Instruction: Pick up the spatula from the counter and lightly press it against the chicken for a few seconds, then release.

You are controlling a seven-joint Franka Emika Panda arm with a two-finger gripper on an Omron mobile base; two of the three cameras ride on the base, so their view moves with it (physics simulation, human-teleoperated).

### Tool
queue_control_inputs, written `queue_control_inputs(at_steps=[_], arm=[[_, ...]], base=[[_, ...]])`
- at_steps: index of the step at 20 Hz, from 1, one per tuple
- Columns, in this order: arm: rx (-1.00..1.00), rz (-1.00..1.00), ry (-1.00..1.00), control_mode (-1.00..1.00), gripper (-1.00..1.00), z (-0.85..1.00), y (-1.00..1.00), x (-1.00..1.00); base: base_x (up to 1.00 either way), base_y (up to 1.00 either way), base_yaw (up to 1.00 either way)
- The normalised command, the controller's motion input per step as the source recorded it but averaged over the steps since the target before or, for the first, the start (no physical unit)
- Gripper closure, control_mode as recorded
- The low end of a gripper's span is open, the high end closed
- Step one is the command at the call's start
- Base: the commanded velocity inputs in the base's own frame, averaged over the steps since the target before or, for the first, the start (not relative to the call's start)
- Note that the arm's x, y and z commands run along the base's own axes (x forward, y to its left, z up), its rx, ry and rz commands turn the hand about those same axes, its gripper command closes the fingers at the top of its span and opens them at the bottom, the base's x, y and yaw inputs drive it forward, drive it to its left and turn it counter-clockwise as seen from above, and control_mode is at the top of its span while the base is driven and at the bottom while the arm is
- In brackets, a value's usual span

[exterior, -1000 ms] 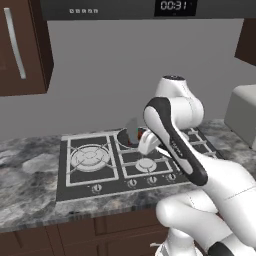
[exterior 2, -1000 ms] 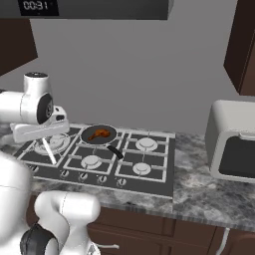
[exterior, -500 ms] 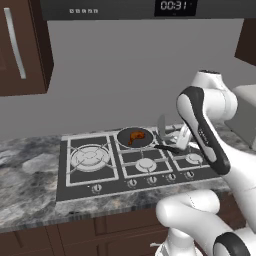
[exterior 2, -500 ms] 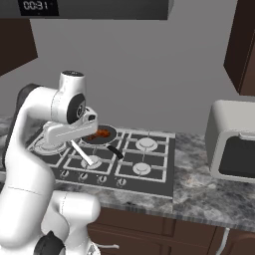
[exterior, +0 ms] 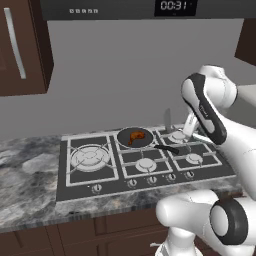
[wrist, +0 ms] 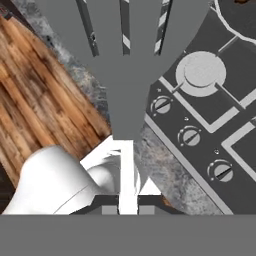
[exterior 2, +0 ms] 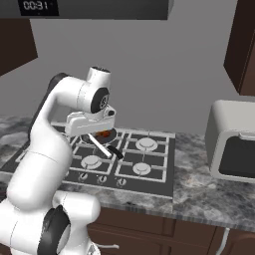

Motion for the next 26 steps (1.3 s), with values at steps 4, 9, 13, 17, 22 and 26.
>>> queue_control_inputs(at_steps=[4,9,13,17,22,26], arm=[[-0.02,0.0,0.1,-1.0,1.0,0.0,-0.37,0.33],[-0.03,0.01,0.04,-1.0,1.0,-0.08,-0.18,0.27],[-0.01,0.08,-0.06,-1.0,1.0,-0.24,0.0,0.33],[-0.05,0.13,-0.26,-1.0,1.0,-0.34,0.0,0.14],[-0.07,0.18,-0.41,-1.0,1.0,-0.18,0.0,0.0],[0.0,0.13,-0.09,-1.0,1.0,0.14,-0.07,0.06]], base=[[0.0,0.0,0.0],[0.0,0.0,0.0],[0.0,0.0,0.0],[0.0,0.0,0.0],[0.0,0.0,0.0],[0.0,0.0,0.0]])
